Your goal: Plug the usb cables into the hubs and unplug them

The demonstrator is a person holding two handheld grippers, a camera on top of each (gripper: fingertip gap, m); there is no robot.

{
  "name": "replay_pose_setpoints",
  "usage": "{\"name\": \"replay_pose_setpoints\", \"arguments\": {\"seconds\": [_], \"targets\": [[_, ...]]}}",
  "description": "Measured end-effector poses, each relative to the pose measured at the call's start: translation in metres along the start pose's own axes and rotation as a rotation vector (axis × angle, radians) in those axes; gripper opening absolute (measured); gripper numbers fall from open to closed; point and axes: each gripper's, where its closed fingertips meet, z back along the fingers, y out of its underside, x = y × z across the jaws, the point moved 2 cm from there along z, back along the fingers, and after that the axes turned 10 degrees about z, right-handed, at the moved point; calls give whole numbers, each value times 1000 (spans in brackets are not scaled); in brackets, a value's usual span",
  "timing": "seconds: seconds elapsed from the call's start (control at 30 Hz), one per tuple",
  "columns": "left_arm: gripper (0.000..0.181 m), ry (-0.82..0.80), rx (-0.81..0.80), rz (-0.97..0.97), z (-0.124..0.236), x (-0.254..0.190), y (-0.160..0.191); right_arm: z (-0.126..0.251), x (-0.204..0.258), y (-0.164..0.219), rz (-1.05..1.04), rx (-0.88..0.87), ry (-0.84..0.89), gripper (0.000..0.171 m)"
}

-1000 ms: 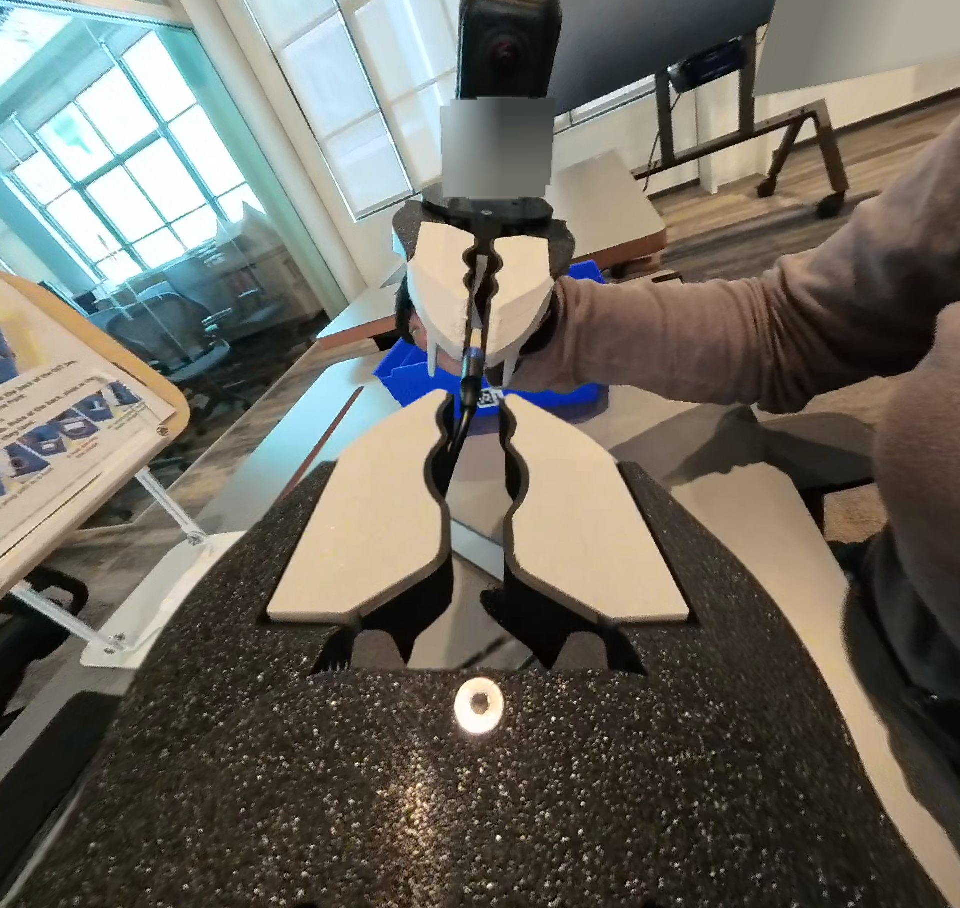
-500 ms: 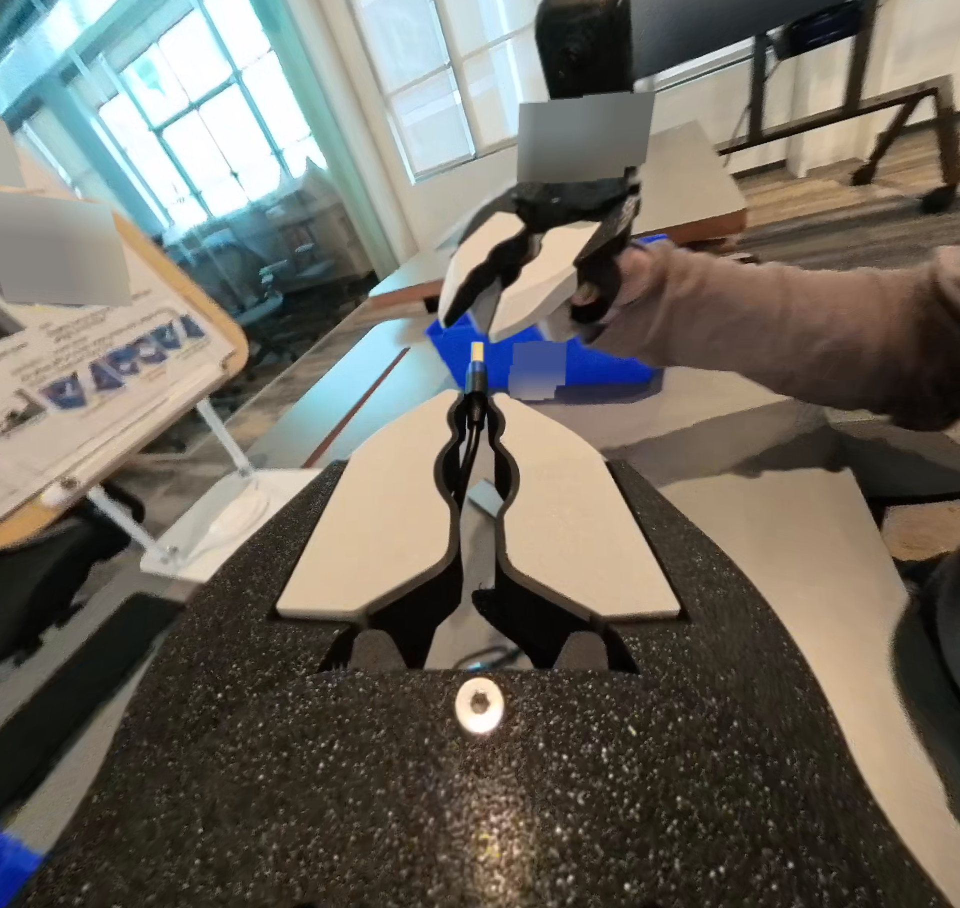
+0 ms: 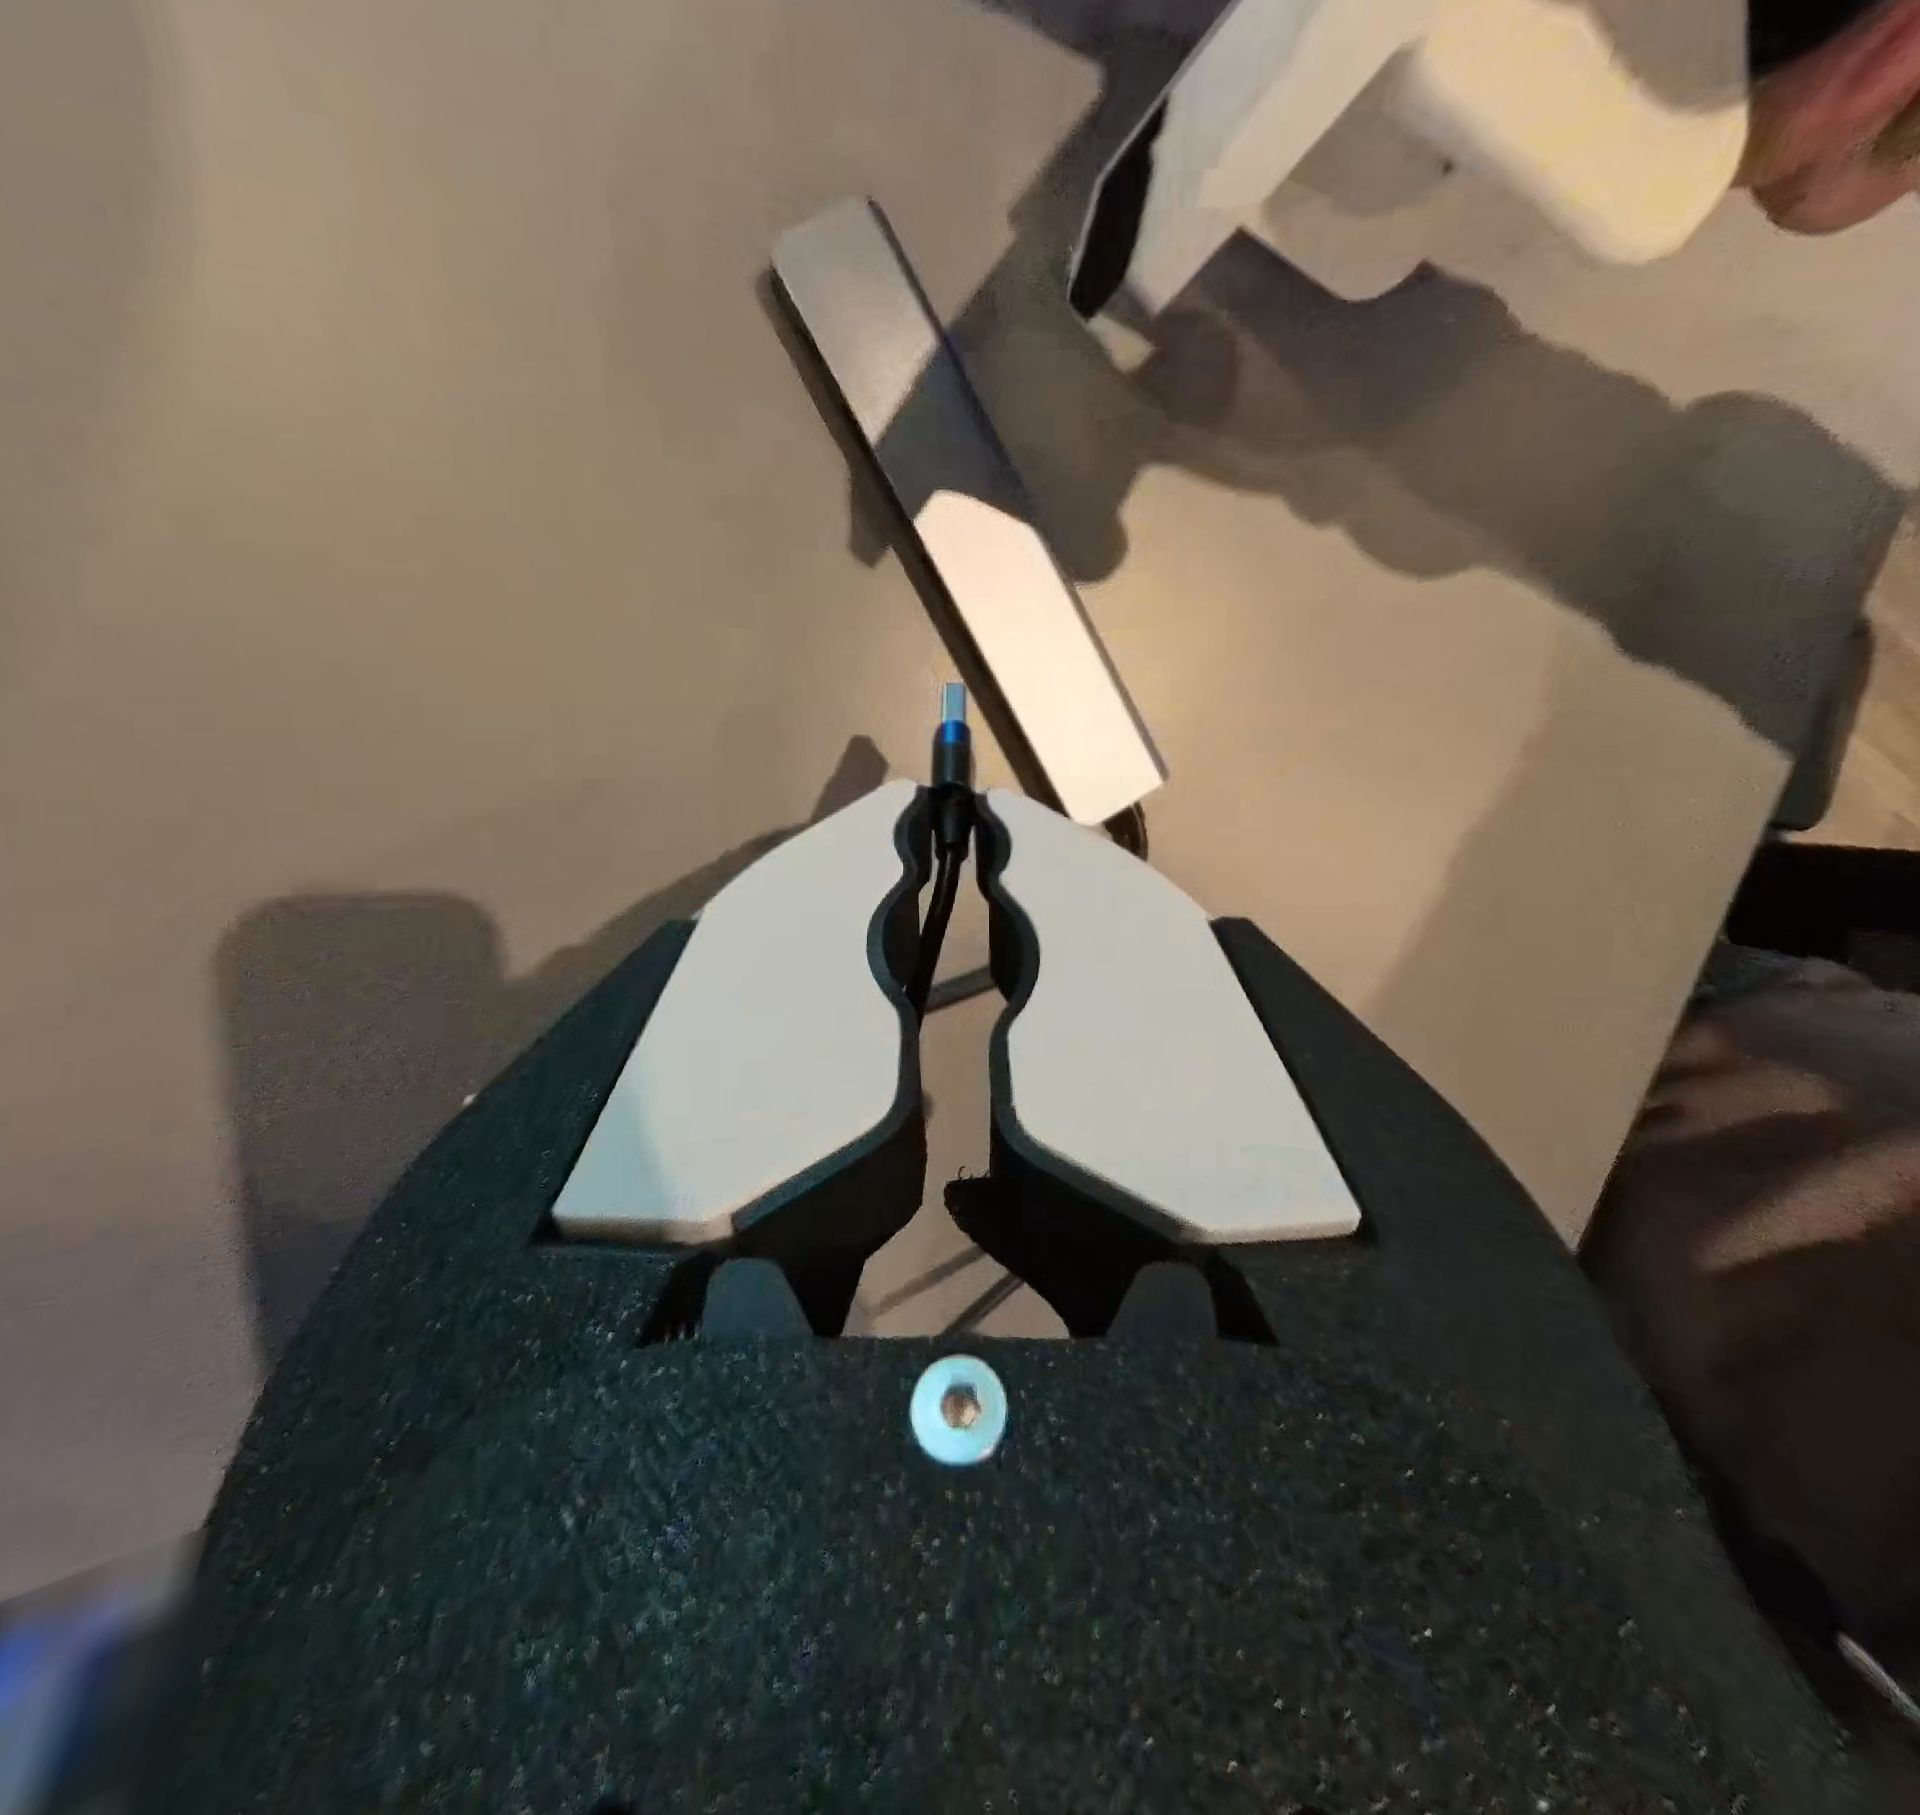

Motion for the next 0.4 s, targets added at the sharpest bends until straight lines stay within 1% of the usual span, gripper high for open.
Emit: {"name": "replay_pose_setpoints", "arguments": {"seconds": [0.03,0.1,0.17,0.2,0.33,0.4], "targets": [[7,-6,27,4,-7,2,-1,-3,-5,1,-6,12,44,63],[7,-16,60,11,-19,4,-4,-11,-13,2,-36,35,95,64],[7,-17,80,17,-28,6,-6,-17,-16,-1,-86,37,107,65],[7,-10,94,22,-33,7,-6,-20,-17,-4,-100,38,116,61],[8,24,78,33,-38,8,-13,-26,-18,-8,-86,66,173,58],[7,59,78,50,-40,7,-15,-30,-16,-7,-99,80,147,58]]}}
